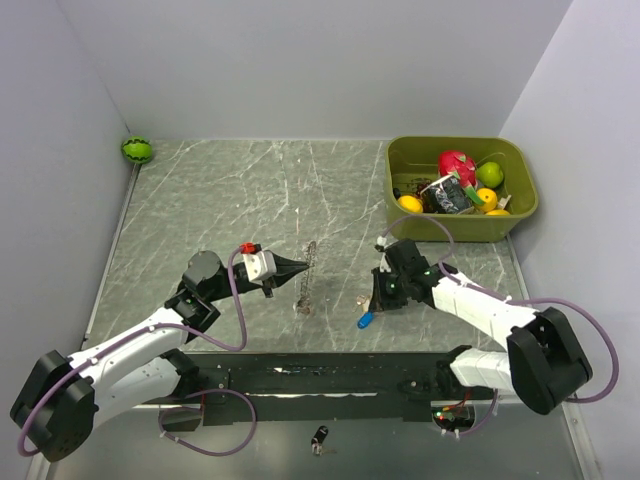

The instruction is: Put the keys on the keyring

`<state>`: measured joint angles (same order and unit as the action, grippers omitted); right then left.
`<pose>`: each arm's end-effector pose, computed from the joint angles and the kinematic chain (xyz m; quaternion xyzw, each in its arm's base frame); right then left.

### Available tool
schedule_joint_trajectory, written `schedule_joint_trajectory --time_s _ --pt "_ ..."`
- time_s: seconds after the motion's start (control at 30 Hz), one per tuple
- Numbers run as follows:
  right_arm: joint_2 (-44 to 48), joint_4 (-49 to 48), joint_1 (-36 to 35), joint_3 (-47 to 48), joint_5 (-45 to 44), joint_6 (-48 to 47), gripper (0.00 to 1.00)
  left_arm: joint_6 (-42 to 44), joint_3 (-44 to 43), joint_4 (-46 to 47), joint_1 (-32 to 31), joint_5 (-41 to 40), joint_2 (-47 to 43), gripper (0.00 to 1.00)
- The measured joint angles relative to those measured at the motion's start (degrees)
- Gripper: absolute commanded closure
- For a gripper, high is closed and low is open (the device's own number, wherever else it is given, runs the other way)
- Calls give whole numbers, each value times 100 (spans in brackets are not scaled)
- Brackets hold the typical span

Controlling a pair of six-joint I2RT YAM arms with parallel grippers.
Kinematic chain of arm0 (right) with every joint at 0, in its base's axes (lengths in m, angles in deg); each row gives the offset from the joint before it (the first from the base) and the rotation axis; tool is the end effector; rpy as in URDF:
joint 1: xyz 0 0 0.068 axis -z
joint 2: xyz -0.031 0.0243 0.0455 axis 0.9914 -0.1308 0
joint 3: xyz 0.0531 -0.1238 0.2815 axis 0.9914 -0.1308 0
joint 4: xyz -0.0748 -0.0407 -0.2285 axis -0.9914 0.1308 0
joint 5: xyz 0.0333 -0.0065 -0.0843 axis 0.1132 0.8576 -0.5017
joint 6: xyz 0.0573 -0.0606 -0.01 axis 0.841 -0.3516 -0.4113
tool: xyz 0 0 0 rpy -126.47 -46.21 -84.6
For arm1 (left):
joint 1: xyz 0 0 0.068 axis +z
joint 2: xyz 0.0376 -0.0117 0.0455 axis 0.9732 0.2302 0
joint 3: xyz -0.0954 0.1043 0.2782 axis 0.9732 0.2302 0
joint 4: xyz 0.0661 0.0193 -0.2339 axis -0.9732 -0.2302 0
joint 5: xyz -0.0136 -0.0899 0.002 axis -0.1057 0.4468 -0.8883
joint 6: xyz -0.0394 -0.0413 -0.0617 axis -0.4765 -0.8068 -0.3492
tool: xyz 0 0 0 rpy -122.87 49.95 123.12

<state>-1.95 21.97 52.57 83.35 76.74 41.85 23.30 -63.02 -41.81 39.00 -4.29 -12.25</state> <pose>0.1666 0.1181 0.1886 -0.0921 0.9552 0.2256 0.1681 0.1303 -0.1558 0.3105 0.4537 0.5011 -0.3894 0.6256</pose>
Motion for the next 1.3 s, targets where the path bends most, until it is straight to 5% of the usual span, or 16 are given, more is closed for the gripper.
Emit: schedule_joint_trajectory --time_s 0.27,0.7,1.3 --pt "568 -160 0 186 149 -442 100 24 0 -94 0 -50 -24 99" --pt "2404 -1569 -11 -81 1937 -1084 100 127 0 -212 0 7 -15 99" --pt "2448 -2153 31 98 3307 -1740 100 173 -2 -210 0 260 131 99"
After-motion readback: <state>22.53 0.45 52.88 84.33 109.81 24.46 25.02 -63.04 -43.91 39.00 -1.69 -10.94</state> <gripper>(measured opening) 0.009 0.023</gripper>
